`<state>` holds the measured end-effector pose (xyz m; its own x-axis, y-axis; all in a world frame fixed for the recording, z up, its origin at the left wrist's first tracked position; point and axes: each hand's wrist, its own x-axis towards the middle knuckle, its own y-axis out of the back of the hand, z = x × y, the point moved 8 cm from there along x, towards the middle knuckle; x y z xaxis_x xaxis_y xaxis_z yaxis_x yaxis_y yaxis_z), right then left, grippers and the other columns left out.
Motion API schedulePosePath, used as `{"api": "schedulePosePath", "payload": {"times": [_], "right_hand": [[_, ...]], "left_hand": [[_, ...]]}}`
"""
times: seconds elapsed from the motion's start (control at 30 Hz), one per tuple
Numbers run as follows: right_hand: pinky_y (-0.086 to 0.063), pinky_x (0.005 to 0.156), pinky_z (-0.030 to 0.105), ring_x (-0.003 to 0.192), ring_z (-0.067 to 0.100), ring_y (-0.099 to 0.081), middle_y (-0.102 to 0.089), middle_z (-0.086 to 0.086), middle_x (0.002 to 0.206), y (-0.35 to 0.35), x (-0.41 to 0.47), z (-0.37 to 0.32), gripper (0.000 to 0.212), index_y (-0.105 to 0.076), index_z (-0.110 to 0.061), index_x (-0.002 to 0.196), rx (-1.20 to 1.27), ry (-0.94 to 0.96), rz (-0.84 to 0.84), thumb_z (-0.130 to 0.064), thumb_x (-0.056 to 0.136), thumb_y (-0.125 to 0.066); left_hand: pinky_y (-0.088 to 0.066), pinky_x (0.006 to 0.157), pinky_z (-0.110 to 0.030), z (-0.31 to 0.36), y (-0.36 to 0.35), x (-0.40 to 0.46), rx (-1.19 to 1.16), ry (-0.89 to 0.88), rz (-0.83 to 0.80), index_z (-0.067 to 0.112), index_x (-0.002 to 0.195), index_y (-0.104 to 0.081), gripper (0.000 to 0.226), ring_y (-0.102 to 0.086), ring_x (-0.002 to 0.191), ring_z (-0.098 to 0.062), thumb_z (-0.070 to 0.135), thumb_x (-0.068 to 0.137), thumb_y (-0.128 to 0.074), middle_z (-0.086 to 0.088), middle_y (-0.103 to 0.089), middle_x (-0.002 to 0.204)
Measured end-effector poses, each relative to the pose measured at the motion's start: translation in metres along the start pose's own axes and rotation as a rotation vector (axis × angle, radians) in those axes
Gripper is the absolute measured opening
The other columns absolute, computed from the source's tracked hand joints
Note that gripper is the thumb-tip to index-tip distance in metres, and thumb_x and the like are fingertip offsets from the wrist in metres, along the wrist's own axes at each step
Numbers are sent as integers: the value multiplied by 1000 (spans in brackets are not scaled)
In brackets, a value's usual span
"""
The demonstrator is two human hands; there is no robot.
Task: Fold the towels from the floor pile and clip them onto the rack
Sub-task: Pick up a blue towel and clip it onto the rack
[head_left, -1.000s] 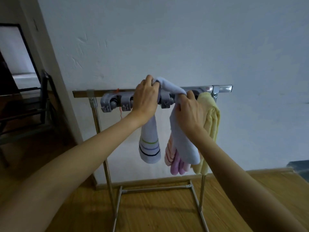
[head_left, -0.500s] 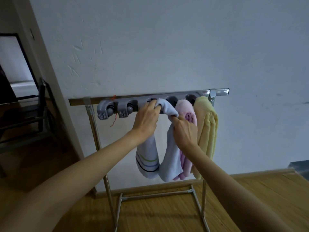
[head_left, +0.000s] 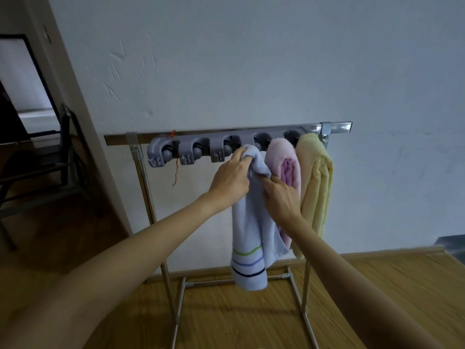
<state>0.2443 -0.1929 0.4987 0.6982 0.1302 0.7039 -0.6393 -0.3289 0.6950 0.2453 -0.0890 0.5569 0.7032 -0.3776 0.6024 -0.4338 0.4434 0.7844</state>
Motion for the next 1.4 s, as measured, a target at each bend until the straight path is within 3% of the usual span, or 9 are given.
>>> {"api": "schedulePosePath", "payload": {"times": [0.2,0.43,0.6,0.7,0.83,0.93,1.07,1.23,1.4], "right_hand": [[-43,48,28,69,30,-66,-69,12,98,-2,1,1,56,-57,-18,132,32,72,27,-19,84,-29],[-48,44,28,64,32,-66,-71,14,96,-4,-9,2,55,-65,-10,121,3,126,131,9,69,-64],[-53,49,37,72,36,-66,-68,17,101,-18,-15,6,43,-62,-8,122,99,105,54,-15,86,-40],[-50,51,34,72,31,-65,-64,16,111,-25,-23,10,44,-43,-17,142,180,84,36,-20,98,-36],[-33,50,5,96,17,-65,-50,5,142,-25,-33,8,60,-9,-30,152,266,96,75,-16,102,-40],[-43,52,12,85,12,-64,-38,-5,150,-25,-38,11,66,-5,-34,150,295,2,140,-22,101,-47],[-50,57,33,72,23,-67,-65,5,116,-35,-49,22,49,-27,-26,131,320,-185,138,-28,94,-59],[-37,51,25,64,23,-61,-64,8,88,-54,-62,25,29,-59,-4,89,151,-227,163,-30,85,-70],[-36,53,27,65,26,-62,-65,12,82,-91,-69,26,25,-62,0,91,218,-379,-5,-25,89,-61]], "left_hand": [[-52,70,-41,-1,-2,0,152,-49,53,3,133,-47,52,-60,101,-36,-6,83,-54,-12,-40,145],[-57,65,-43,-10,-18,-3,296,-146,70,6,133,-46,59,-57,104,-35,-2,77,-65,-13,-35,145],[-55,71,-35,-15,-20,-36,105,-173,274,7,131,-51,48,-57,103,-32,3,83,-55,-18,-50,129],[-52,68,-30,-39,-38,-70,-187,-46,336,11,130,-40,51,-56,93,-22,9,84,-63,-14,-49,121],[-52,70,-25,-77,-95,-107,-347,264,192,11,135,-32,79,-53,97,-13,38,76,-76,-5,-49,123],[-53,73,-29,-87,-132,-112,-442,354,19,17,126,-46,76,-58,97,-11,59,69,-73,1,-59,116],[-52,56,-37,-88,-168,-114,-431,372,-87,20,88,-59,31,-61,70,-15,48,77,-67,5,-64,80],[-37,49,-25,-102,-181,-132,-348,479,-84,14,80,-61,42,-55,60,-16,55,86,-59,2,-60,69],[-35,51,-27,-124,-163,-147,-309,511,52,6,80,-55,26,-54,62,-23,28,87,-66,-9,-57,72]]}}
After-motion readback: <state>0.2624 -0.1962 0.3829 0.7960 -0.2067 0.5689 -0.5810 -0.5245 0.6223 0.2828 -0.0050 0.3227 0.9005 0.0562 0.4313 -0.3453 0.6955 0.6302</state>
